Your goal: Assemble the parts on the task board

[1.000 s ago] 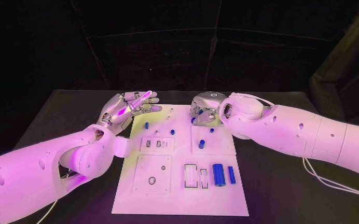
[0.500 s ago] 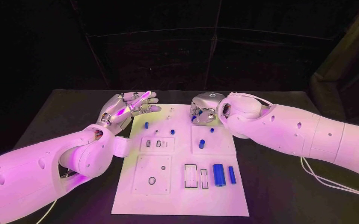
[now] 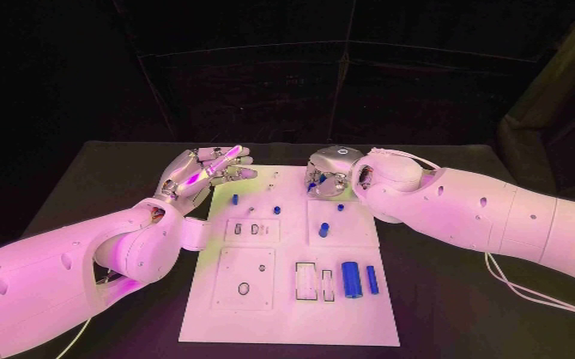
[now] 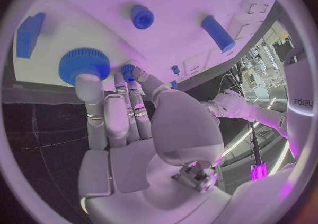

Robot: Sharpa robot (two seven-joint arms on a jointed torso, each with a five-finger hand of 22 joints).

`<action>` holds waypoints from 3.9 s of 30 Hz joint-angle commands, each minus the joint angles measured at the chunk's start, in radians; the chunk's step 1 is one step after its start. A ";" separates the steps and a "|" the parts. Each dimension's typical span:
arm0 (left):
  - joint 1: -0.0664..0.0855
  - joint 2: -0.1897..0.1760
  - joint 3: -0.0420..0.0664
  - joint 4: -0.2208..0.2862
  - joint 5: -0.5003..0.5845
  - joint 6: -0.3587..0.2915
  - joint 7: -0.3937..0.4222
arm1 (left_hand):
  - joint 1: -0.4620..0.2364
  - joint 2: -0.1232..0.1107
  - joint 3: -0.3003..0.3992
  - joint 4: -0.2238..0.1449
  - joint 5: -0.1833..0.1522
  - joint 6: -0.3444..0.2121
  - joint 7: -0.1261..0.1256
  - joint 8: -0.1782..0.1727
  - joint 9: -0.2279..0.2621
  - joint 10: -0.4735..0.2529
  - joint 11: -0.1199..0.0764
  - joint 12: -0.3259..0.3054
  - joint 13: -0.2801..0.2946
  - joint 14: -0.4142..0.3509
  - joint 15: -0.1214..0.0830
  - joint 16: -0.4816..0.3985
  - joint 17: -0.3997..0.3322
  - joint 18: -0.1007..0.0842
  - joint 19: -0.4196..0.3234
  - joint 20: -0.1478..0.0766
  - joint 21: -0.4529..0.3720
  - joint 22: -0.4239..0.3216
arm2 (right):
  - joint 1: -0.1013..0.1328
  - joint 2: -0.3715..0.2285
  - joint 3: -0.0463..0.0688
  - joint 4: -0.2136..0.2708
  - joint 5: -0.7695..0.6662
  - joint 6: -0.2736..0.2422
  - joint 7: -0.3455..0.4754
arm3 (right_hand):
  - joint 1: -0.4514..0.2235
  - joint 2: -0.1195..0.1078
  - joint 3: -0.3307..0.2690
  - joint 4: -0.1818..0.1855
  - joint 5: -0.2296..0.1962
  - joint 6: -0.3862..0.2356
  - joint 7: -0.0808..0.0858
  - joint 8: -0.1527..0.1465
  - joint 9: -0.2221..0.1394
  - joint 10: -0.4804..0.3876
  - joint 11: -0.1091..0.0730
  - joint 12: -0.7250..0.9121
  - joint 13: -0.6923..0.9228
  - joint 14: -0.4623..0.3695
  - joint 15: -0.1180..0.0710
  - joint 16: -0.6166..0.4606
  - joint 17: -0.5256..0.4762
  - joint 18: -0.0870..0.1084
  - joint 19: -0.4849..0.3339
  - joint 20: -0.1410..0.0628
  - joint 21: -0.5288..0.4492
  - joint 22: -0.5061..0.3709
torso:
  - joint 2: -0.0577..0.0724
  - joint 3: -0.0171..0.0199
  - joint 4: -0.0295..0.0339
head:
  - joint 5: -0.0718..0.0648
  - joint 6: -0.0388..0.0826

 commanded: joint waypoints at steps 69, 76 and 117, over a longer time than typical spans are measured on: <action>0.011 -0.009 0.001 -0.001 -0.006 0.018 -0.017 | 0.007 0.016 0.000 -0.022 -0.002 -0.002 0.005 -0.012 -0.001 -0.002 0.009 -0.015 -0.001 -0.001 0.011 -0.015 0.004 0.015 0.007 0.003 -0.015 -0.008 | 0.021 0.223 0.002 -0.201 -0.029 -0.129 -0.005 | -0.039 -0.088 0.112 0.040 -0.048 -0.045 0.015 -0.007 -0.004 -0.033 0.005 -0.002 -0.003 0.016 0.005 0.004 -0.021 -0.012 -0.007 0.014 0.055 0.054 | 0.023 -0.0103 0.0165 | 0.012 0.016; 0.012 -0.009 0.001 -0.011 -0.006 0.022 -0.022 | 0.006 0.015 -0.001 -0.023 -0.002 -0.003 0.006 -0.013 -0.001 -0.002 0.010 -0.016 -0.001 -0.002 0.011 -0.017 0.005 0.015 0.007 0.004 -0.016 -0.008 | 0.021 0.227 0.002 -0.204 -0.030 -0.134 -0.002 | -0.045 -0.098 0.113 0.047 -0.048 -0.059 0.018 -0.008 -0.005 -0.046 0.009 -0.003 -0.004 0.013 0.008 -0.001 -0.030 -0.012 -0.010 0.017 0.054 0.051 | 0.023 -0.0105 0.0164 | 0.011 0.016; 0.012 -0.006 0.000 -0.018 -0.006 0.020 -0.036 | 0.029 0.037 0.015 -0.051 -0.001 0.000 0.003 -0.020 0.000 0.001 0.008 -0.027 -0.001 0.002 0.011 -0.030 0.010 0.015 0.012 0.004 -0.026 -0.013 | 0.021 -0.145 0.000 0.064 0.254 -0.049 -0.169 | 0.013 -0.178 -0.326 0.396 0.098 -0.187 -0.001 0.014 0.000 -0.034 -0.029 0.743 0.609 0.038 -0.020 0.104 0.123 -0.031 0.037 -0.009 0.139 0.169 | 0.013 0.0045 -0.0142 | 0.003 0.025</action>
